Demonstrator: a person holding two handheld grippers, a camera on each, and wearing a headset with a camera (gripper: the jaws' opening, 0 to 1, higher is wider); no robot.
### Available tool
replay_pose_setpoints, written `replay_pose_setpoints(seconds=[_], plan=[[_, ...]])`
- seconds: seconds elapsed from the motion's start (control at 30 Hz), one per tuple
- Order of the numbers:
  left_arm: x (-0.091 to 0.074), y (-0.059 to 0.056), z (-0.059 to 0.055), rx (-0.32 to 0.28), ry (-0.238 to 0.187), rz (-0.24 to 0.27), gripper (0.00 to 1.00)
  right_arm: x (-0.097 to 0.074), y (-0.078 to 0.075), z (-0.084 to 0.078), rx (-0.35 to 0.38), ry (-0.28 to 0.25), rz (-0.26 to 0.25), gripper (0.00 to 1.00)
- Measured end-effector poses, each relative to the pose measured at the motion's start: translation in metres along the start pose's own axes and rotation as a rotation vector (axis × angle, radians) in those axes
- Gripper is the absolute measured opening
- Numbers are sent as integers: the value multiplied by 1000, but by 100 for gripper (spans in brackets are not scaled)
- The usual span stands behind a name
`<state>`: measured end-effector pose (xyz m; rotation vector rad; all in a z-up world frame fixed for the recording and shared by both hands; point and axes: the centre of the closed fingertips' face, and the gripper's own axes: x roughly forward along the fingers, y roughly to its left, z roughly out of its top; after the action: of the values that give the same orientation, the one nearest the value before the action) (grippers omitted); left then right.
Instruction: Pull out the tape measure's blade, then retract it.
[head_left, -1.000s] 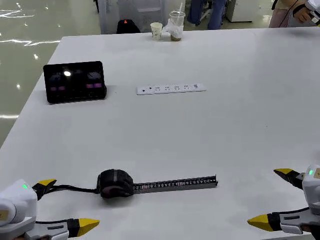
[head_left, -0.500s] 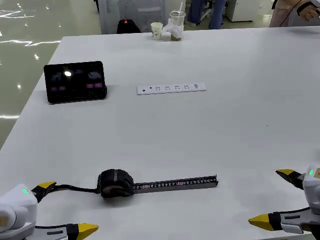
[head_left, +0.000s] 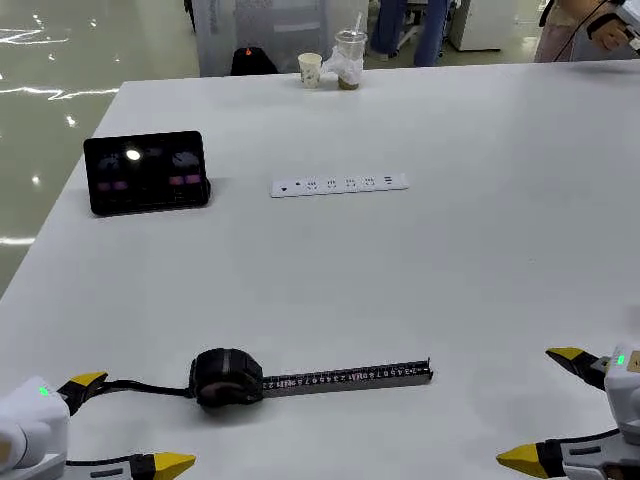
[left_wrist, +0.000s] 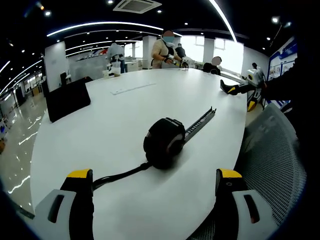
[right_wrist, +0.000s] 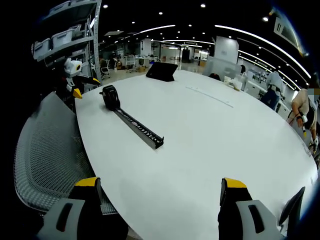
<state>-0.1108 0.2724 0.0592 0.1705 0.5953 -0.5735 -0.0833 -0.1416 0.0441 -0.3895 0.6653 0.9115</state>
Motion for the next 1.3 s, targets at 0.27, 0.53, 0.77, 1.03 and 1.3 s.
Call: replay_pose_setpoints(seconds=[0.27,0.53,0.77,1.03,1.3], plan=[[2,-9,-1,-11,2,-24,99,0,1,-2,15,8,2,99],[11,-9,0,-53,40,-12,99,1,-2,2,6,9,7,99],[21,-23,15,-32,45,-12,99,7,-5,6,17,28,23,99],[36,-35,29,-97,32,-8,99,19,-3,21,-31,47,68,99],[46,-52,26,-37,66,-10,99,36,-6,29,-92,93,106,99]])
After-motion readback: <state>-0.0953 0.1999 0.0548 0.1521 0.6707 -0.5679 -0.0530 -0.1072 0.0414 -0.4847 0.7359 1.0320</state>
